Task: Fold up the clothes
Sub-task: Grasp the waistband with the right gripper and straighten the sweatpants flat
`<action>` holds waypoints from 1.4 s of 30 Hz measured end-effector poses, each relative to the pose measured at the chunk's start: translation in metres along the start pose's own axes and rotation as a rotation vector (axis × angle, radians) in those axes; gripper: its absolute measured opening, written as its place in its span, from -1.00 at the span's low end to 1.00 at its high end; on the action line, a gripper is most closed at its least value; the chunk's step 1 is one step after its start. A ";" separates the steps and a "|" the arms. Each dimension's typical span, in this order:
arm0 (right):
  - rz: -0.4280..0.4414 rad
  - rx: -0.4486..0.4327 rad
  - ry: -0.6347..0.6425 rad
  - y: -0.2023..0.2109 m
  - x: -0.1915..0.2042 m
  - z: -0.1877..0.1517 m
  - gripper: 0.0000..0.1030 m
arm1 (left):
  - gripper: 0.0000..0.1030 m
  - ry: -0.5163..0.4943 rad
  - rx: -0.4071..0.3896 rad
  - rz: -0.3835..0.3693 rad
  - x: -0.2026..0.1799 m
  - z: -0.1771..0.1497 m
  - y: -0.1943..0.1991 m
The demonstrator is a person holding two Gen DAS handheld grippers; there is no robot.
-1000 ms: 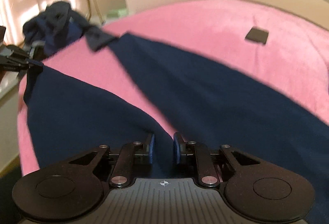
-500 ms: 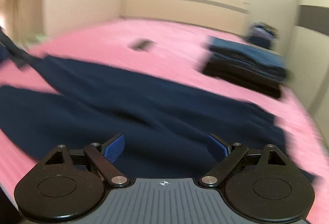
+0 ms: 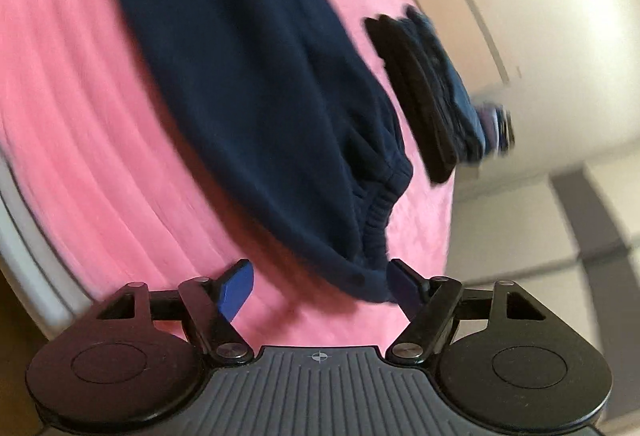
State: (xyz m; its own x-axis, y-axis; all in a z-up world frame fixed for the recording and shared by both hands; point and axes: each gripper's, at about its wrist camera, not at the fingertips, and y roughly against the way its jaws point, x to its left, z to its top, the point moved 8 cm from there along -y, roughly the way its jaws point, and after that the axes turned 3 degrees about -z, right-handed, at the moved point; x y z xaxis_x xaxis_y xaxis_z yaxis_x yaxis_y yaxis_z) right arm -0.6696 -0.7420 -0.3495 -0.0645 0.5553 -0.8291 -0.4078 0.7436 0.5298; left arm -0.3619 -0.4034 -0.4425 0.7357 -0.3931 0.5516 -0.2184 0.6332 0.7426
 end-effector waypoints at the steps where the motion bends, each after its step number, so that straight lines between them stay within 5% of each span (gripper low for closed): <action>1: -0.014 0.002 0.053 -0.007 0.000 -0.002 0.23 | -0.29 -0.026 0.009 0.006 -0.002 0.001 -0.002; 3: -0.032 0.013 0.132 -0.021 -0.001 -0.009 0.13 | -0.28 -0.054 0.023 0.019 -0.004 0.001 -0.005; 6: -0.037 0.042 0.179 -0.041 -0.005 -0.023 -0.46 | -0.30 -0.081 0.041 0.031 -0.007 0.002 -0.009; 8: -0.026 0.055 0.133 -0.045 -0.010 -0.030 -0.74 | -0.57 -0.078 0.054 0.027 -0.008 0.002 -0.013; 9: -0.023 0.059 0.096 -0.043 -0.013 -0.033 -0.78 | -0.98 -0.068 0.064 0.017 -0.008 0.001 -0.015; 11: -0.045 0.063 0.024 -0.023 -0.019 -0.035 -0.82 | -0.97 -0.049 0.065 0.011 -0.006 0.001 -0.013; 16: -0.083 0.062 -0.083 0.043 -0.008 -0.049 -0.82 | -0.99 0.083 0.000 -0.017 0.005 0.005 0.027; 20: -0.071 0.086 -0.033 0.047 0.030 -0.061 -0.80 | -0.99 0.132 -0.002 -0.069 -0.006 -0.003 0.044; 23: -0.083 0.100 -0.037 0.049 0.034 -0.060 -0.32 | -0.98 0.090 0.036 -0.085 -0.023 -0.009 0.035; 26: -0.068 0.122 -0.176 0.061 0.015 -0.067 0.07 | -0.89 0.067 0.047 -0.089 -0.027 -0.010 0.040; 31: -0.066 0.168 -0.447 0.075 -0.026 -0.077 0.08 | -0.79 0.225 -0.037 -0.119 -0.003 -0.012 0.074; 35: -0.071 0.087 -0.737 0.094 -0.064 -0.065 0.08 | -0.69 0.330 -0.114 -0.092 0.029 -0.005 0.089; 38: 0.029 -0.016 -0.897 0.088 -0.092 -0.040 0.08 | -0.64 0.355 -0.154 -0.067 0.051 0.010 0.085; 42: 0.282 -0.078 -1.097 0.033 -0.127 -0.004 0.08 | -0.57 0.330 -0.190 -0.049 0.075 0.046 0.058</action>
State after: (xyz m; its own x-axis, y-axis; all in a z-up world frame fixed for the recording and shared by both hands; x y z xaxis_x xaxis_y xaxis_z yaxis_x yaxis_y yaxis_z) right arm -0.6789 -0.7895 -0.2281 0.6540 0.7542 -0.0582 -0.5629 0.5366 0.6287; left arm -0.3490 -0.4271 -0.3410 0.9159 -0.2094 0.3424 -0.0783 0.7434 0.6642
